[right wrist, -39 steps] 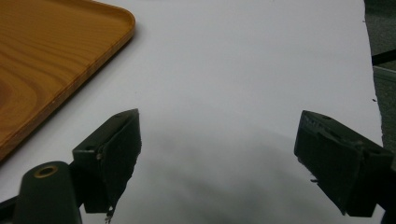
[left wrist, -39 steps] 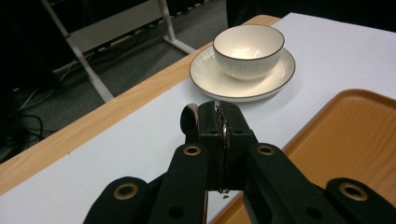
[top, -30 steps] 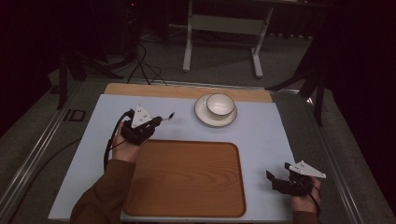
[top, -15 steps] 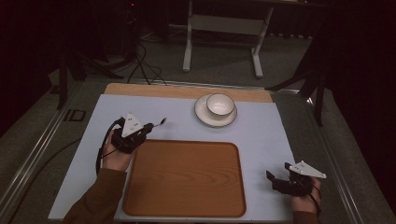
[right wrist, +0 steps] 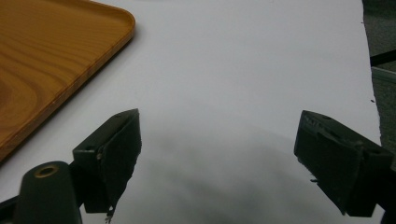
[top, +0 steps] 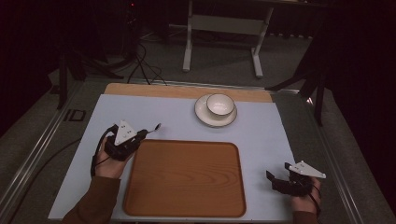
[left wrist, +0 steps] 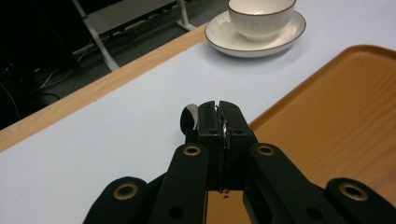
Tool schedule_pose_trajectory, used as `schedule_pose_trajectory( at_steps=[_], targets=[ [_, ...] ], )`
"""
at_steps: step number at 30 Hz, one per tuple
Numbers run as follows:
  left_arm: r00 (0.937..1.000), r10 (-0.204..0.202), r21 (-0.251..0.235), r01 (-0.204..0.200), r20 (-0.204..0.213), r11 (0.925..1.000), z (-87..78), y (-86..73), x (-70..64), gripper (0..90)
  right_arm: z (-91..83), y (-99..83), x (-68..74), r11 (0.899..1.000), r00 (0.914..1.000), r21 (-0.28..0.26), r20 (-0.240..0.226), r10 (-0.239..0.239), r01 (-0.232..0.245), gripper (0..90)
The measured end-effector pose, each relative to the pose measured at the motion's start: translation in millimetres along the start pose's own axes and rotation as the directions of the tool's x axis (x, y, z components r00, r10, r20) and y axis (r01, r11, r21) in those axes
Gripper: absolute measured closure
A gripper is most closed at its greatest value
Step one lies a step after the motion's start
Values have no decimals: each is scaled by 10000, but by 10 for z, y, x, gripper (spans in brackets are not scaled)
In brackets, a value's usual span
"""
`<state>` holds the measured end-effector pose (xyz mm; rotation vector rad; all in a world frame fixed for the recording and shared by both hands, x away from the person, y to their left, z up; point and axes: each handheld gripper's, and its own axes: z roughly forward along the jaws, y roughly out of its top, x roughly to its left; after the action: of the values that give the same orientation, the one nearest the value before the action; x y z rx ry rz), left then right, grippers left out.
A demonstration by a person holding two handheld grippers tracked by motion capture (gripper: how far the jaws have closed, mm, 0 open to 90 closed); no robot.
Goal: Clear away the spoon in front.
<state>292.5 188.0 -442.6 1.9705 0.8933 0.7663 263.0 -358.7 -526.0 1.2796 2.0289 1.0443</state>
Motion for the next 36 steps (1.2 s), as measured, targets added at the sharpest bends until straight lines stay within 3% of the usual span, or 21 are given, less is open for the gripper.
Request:
schedule_pose_trajectory(
  at_steps=[16, 36],
  targets=[
    [10000, -41, 107, 41, 32, 9999, -117, -132, -43, 886, 12, 6, 5, 10000, 10000, 11, -30, -31, 31, 148],
    [9994, 337, 413, -339, 67, 9986, -380, -309, -138, 884, 18, 6, 16, 10000, 10000, 38, -17, -52, 52, 148]
  ],
)
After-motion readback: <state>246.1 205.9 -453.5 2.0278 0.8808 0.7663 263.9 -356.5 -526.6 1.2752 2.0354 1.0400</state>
